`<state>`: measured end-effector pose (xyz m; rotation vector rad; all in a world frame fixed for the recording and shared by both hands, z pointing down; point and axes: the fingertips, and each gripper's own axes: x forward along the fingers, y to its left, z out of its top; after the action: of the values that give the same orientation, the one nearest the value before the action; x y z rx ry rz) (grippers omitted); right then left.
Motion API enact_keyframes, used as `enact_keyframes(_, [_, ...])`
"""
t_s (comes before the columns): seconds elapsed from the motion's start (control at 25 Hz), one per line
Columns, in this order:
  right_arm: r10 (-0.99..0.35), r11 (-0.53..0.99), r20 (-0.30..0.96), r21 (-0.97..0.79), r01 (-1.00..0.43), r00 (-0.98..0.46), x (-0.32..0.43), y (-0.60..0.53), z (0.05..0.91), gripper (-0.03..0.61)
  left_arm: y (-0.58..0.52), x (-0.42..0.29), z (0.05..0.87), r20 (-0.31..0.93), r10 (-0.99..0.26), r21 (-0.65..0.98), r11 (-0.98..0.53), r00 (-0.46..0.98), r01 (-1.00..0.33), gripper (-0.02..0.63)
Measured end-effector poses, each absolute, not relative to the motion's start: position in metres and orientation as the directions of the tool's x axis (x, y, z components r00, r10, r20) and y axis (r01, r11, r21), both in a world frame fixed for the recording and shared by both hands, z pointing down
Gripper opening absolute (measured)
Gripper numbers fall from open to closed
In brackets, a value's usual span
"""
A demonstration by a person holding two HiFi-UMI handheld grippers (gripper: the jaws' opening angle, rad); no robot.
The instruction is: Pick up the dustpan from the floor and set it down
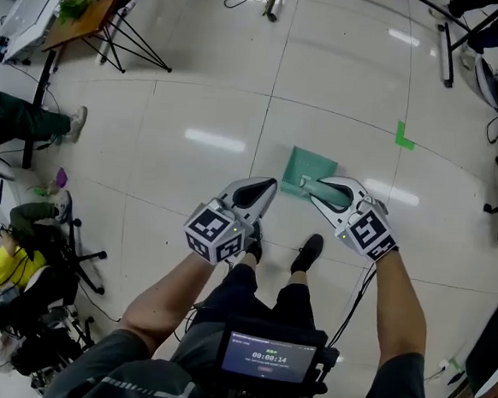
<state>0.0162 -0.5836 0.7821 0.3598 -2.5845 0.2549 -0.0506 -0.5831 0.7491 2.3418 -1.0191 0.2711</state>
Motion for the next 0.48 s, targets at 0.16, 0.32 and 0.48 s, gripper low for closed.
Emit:
enact_keyframes(0.16, [-0.191, 0.952, 0.55, -0.099, -0.29, -0.813, 0.02, -0.582, 0.841, 0.135, -0.583, -0.047, 0.803, 0.415, -0.587, 0.433, -0.544, 0.694, -0.719, 0.023])
enact_keyframes(0.32, [-0.198, 0.946, 0.552, -0.108, -0.305, -0.81, 0.023, -0.587, 0.888, 0.135, -0.582, -0.042, 0.849, 0.429, -0.57, 0.439, -0.546, 0.701, -0.713, 0.023])
enact_keyframes(0.48, [-0.198, 0.94, 0.575, -0.117, -0.32, -0.794, 0.027, -0.585, 0.926, 0.137, -0.582, -0.038, 0.882, 0.442, -0.564, 0.451, -0.533, 0.698, -0.716, 0.023])
